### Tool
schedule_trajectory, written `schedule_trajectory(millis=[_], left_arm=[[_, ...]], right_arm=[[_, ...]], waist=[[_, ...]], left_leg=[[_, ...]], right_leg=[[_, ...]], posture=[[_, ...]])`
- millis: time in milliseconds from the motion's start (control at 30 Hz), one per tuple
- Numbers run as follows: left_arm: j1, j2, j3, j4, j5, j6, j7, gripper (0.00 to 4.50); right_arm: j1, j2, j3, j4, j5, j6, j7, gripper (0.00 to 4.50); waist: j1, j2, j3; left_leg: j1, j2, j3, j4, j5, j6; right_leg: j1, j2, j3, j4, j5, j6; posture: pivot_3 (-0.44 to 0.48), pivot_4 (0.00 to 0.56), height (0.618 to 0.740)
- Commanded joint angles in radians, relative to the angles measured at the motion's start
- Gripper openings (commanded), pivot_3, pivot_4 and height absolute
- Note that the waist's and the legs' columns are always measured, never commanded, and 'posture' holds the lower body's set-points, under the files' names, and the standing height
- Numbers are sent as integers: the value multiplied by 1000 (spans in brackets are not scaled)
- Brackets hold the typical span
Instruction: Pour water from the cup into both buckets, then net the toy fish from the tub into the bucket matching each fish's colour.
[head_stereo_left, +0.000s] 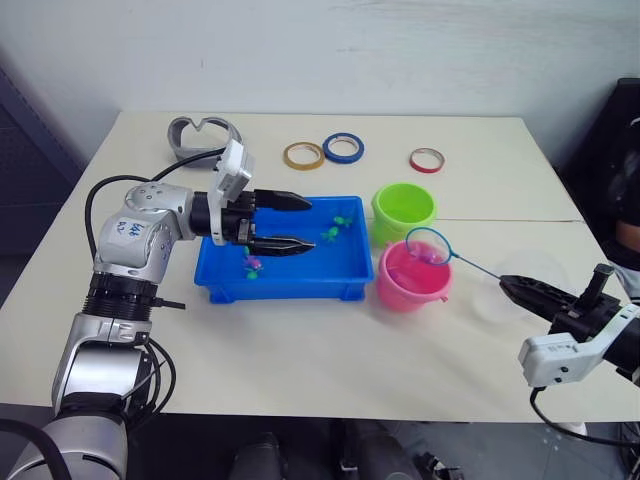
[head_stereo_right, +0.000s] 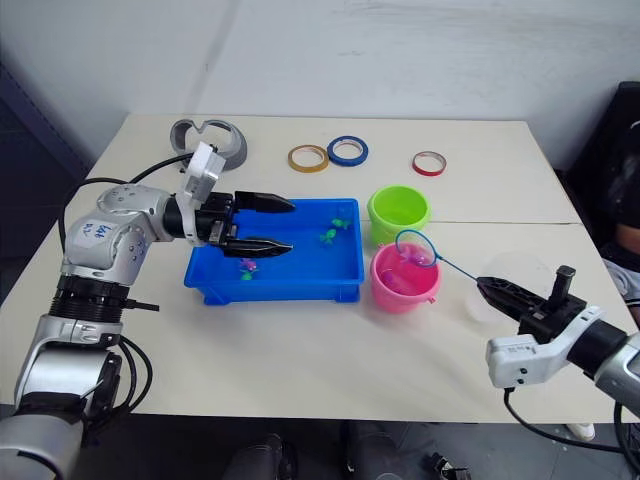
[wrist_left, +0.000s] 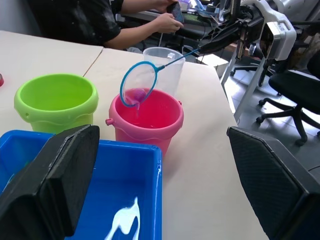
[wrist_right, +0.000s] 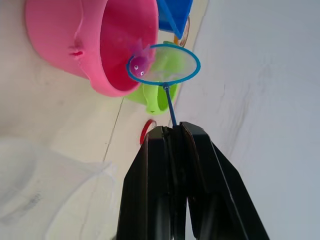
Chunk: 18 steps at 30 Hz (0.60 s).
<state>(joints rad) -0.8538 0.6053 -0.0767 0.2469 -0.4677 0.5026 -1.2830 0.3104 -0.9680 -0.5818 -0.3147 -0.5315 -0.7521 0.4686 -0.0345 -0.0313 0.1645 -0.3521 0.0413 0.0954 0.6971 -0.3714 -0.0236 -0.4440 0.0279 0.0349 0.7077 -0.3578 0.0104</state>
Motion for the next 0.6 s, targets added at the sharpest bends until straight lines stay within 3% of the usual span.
schedule_trajectory(millis=[33, 600], left_arm=[[0, 15, 37, -47, -16, 4, 1, 4466], [-4, 2, 42, -35, -6, -1, 5, 4466]], right_arm=[[2, -21, -76, 30, -59, -99, -70, 0], [11, -22, -47, 13, -58, -164, -76, 0]], waist=[[1, 0, 0], [2, 0, 0]], left_leg=[[0, 0, 0, 0, 0, 0], [1, 0, 1, 0, 0, 0]], right_leg=[[0, 0, 0, 0, 0, 0], [0, 0, 1, 1, 0, 0]], posture=[[0, 150, 740], [0, 150, 740]])
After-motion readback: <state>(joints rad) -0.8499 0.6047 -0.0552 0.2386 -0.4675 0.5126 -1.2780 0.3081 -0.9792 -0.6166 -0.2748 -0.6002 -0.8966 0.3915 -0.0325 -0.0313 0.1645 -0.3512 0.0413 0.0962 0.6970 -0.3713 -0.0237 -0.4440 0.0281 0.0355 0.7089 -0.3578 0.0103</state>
